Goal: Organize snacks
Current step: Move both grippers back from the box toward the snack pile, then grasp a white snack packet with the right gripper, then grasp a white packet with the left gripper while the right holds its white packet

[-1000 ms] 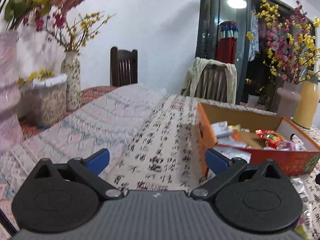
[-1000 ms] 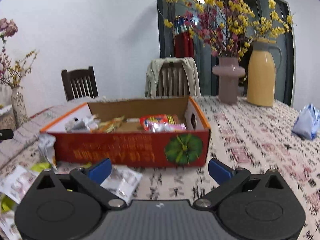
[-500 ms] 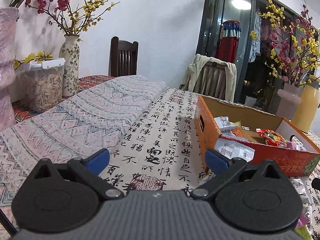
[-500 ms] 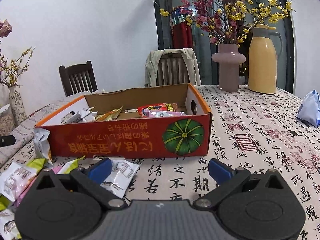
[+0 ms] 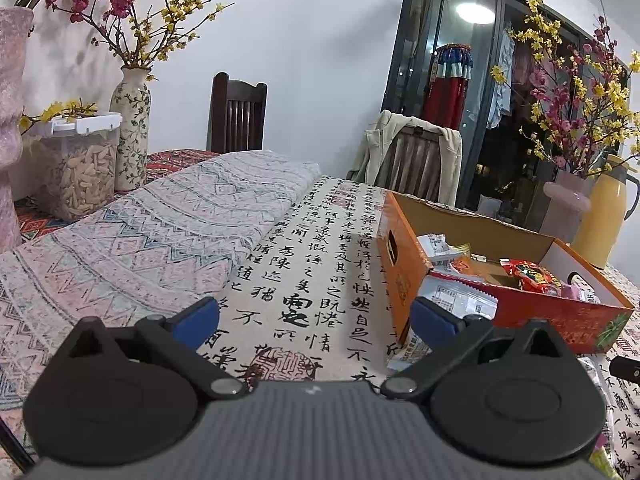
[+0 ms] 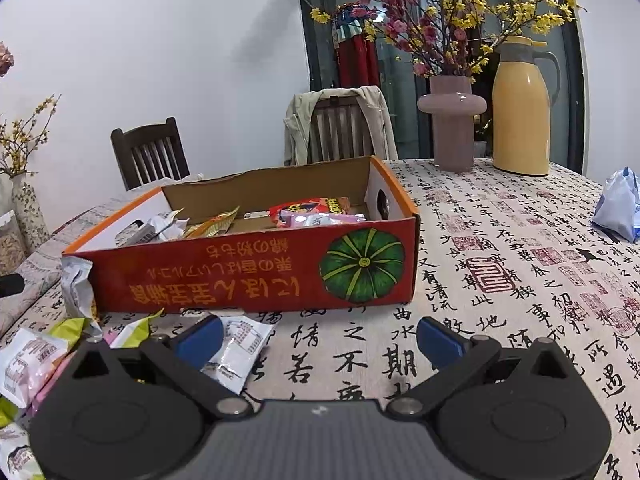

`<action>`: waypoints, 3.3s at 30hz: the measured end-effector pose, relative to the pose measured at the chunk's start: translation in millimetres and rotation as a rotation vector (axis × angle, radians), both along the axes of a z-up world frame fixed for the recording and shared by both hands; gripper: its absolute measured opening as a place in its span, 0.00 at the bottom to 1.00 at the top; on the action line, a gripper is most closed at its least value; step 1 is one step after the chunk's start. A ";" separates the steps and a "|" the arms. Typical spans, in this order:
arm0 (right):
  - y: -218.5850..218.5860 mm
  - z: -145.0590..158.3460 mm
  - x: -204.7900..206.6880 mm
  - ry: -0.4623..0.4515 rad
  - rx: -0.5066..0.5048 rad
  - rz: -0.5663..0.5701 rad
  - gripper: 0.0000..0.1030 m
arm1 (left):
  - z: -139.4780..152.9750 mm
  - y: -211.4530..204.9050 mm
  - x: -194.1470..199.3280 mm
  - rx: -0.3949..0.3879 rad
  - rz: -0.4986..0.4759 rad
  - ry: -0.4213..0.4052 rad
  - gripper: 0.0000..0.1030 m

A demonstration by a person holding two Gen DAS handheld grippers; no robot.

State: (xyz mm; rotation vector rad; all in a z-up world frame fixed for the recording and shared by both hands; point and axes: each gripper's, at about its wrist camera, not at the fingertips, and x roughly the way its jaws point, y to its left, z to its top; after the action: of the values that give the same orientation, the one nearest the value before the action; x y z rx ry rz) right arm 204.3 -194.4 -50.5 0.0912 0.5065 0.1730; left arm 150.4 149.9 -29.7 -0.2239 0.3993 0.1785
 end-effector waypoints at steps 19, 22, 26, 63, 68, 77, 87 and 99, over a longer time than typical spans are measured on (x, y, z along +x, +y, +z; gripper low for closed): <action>49.5 6.3 -2.0 0.065 -0.078 0.005 1.00 | -0.2 5.6 -5.7 -0.049 -0.038 -0.028 1.00; 56.1 3.4 10.0 0.097 -0.097 0.000 1.00 | -0.2 6.2 -6.5 -0.054 -0.044 -0.032 1.00; 63.1 -2.8 24.4 0.147 -0.111 0.018 0.91 | -0.5 6.9 -7.6 -0.061 -0.049 -0.037 1.00; -24.3 14.3 -1.4 -0.012 0.021 -0.048 0.21 | -2.0 8.8 -0.9 -0.063 -0.026 -0.006 1.00; -33.5 5.7 3.8 0.001 0.043 -0.044 0.21 | -2.2 8.5 -0.5 -0.064 -0.017 0.001 1.00; -33.5 -3.6 6.1 0.018 0.082 -0.003 0.21 | -2.1 5.9 0.2 -0.047 0.001 0.010 1.00; -33.6 -4.3 4.9 0.014 0.100 0.023 0.21 | 10.2 -8.4 4.4 0.028 -0.005 0.048 1.00; -35.2 -4.2 1.6 -0.005 0.114 0.038 0.21 | 27.1 -48.9 20.8 0.120 -0.133 0.051 1.00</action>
State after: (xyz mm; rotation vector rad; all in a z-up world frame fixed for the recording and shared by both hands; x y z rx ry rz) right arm 205.9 -229.6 -54.7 0.1929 0.4939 0.2397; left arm 171.1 101.0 -2.6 -0.0743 0.4511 0.0775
